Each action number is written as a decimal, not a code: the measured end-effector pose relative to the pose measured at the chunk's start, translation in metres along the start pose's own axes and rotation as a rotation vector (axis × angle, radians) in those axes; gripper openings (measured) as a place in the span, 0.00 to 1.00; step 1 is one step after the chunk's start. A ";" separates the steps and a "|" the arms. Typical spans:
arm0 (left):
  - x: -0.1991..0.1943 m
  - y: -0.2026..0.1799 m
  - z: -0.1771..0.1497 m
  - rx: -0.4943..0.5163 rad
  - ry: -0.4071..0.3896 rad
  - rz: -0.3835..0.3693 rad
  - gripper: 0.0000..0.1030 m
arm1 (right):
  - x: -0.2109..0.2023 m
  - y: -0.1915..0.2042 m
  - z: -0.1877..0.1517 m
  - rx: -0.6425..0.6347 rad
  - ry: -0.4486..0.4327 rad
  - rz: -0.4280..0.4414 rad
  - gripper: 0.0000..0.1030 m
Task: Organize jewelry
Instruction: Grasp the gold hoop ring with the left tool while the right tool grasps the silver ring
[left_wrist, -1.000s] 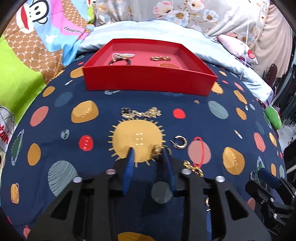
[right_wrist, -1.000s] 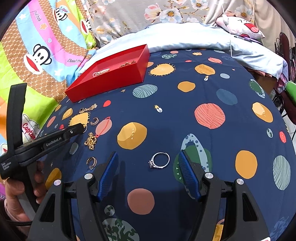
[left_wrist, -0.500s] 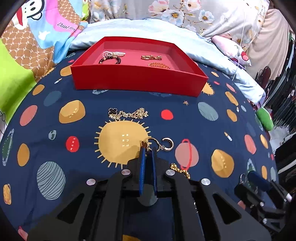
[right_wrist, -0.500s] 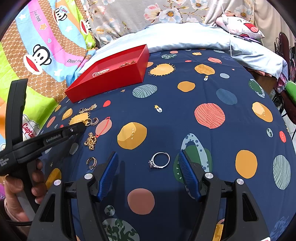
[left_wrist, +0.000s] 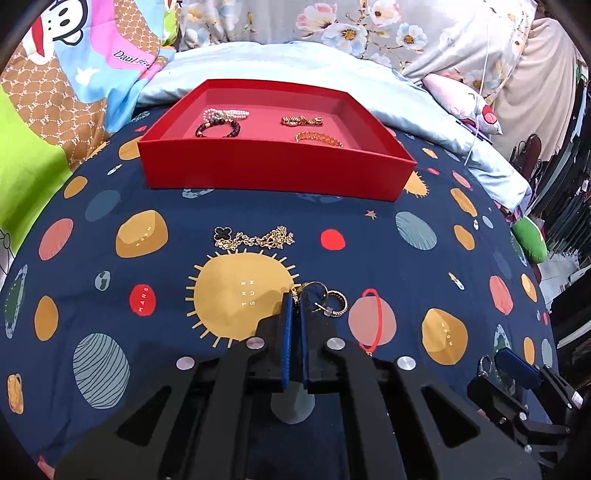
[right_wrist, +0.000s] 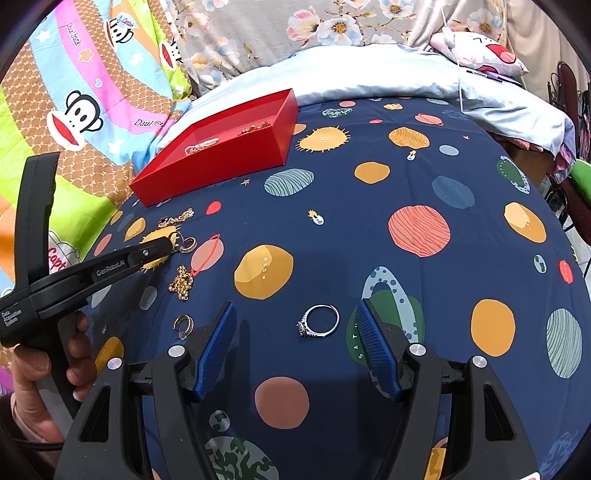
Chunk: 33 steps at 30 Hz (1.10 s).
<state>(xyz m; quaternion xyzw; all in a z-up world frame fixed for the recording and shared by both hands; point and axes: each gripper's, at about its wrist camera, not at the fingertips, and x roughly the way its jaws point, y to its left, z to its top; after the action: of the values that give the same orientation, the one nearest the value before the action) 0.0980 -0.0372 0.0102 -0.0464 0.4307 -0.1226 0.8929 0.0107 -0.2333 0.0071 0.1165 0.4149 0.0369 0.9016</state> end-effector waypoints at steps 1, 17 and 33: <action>-0.002 0.000 0.000 0.003 -0.005 0.001 0.03 | 0.000 -0.001 0.000 0.001 -0.001 0.001 0.64; -0.038 0.015 -0.023 -0.019 -0.005 -0.025 0.03 | 0.001 0.001 0.001 -0.015 0.009 -0.009 0.44; -0.046 0.018 -0.033 -0.026 0.002 -0.043 0.03 | -0.004 -0.002 -0.002 -0.008 0.008 -0.046 0.21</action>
<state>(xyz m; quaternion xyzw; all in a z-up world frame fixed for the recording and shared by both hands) 0.0483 -0.0067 0.0211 -0.0672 0.4320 -0.1361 0.8890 0.0071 -0.2352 0.0085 0.1029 0.4210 0.0183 0.9010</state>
